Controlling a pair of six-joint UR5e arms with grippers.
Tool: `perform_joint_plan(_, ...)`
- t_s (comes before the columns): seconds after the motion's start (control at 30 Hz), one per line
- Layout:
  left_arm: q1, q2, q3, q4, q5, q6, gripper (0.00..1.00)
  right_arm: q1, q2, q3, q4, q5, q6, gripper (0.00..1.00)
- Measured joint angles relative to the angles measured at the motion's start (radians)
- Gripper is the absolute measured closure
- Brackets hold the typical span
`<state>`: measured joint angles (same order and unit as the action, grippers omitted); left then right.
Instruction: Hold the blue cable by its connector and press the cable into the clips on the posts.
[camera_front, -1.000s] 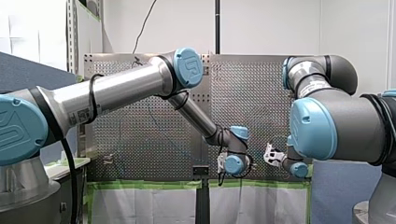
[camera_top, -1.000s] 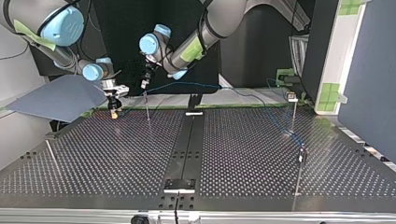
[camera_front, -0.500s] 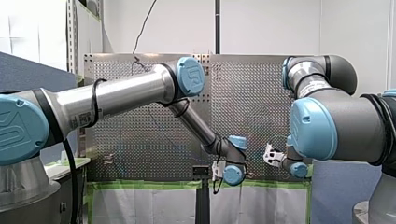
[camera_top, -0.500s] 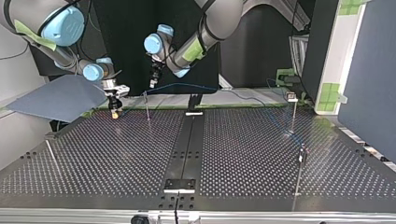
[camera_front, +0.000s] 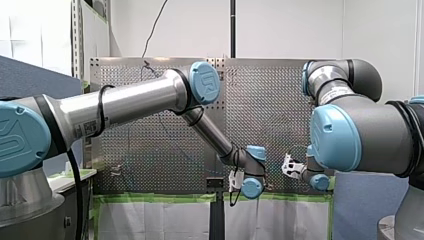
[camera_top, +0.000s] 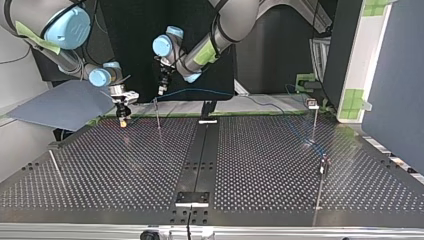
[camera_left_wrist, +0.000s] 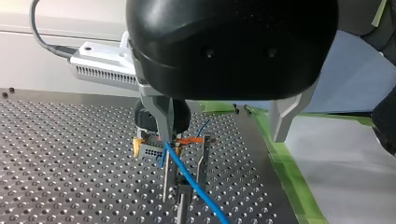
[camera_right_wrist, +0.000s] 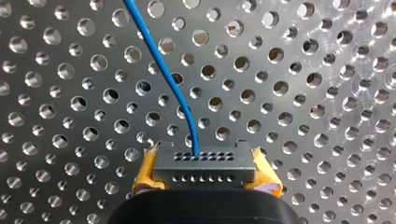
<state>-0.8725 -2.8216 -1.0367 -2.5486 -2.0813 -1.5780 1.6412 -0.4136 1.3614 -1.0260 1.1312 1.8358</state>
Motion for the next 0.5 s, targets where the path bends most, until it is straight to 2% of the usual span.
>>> perform_joint_plan(0.5, -0.001, 0.004, 0.015, -0.001, -0.024, 0.001, 0.0, 0.001, 0.0, 0.0, -0.002, -0.004, 0.002, 1.0)
